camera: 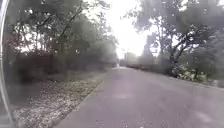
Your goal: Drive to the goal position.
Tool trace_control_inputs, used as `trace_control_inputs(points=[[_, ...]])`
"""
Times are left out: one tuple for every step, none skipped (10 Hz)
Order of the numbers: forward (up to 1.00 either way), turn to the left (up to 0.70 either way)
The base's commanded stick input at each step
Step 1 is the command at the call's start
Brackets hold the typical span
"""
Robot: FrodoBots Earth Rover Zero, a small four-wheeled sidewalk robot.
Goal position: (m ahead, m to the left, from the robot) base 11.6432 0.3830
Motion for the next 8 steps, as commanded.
trace_control_inputs(points=[[0.7, 0.01], [0.7, 0.01], [0.7, 0.01], [0.7, 0.01], [0.7, 0.01], [0.7, 0.01], [0.7, 0.01], [0.7, 0.01]])
